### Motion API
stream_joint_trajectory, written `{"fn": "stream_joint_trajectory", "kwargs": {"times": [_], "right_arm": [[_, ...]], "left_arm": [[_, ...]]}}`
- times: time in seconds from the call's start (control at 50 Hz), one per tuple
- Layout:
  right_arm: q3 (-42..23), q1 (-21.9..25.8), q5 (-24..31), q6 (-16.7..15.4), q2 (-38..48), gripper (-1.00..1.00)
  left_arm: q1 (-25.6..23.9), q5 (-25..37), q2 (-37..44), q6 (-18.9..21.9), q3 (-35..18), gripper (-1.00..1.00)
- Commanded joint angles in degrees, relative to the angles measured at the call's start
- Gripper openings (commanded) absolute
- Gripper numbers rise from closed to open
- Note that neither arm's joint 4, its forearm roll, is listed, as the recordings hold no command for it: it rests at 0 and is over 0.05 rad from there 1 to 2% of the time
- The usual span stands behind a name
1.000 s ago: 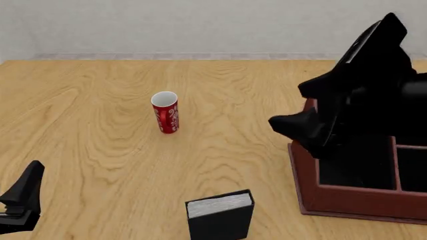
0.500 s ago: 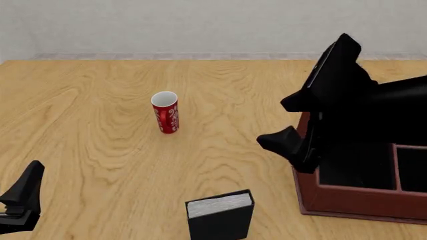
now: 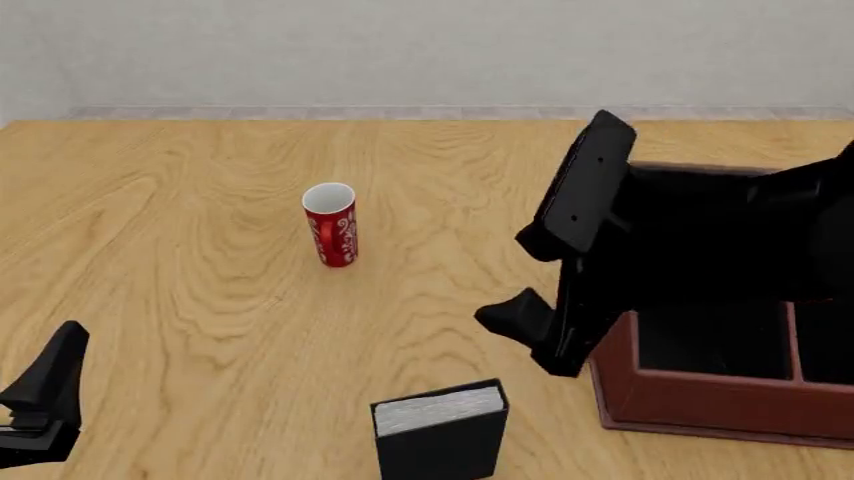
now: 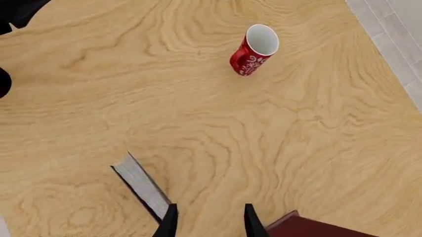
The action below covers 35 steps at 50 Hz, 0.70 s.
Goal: Pick up the book and place it in the left compartment of the caddy.
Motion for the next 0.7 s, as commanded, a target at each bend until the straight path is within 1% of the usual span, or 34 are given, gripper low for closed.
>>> {"fn": "stream_joint_trajectory", "kwargs": {"times": [0.02, 0.18, 0.32, 0.7], "right_arm": [[-0.4, 1.6, -0.1, -0.5, 2.2, 1.00], [-0.5, 3.4, -0.3, -0.1, 4.4, 1.00], [-0.2, 4.0, -0.6, -0.2, 5.3, 1.00], [2.5, 6.4, -1.8, 0.5, 7.6, 1.00]], "left_arm": [[0.0, 0.0, 0.0, 0.0, 0.0, 1.00], [0.0, 0.0, 0.0, 0.0, 0.0, 1.00], [0.0, 0.0, 0.0, 0.0, 0.0, 1.00], [0.0, 0.0, 0.0, 0.0, 0.0, 1.00]]}}
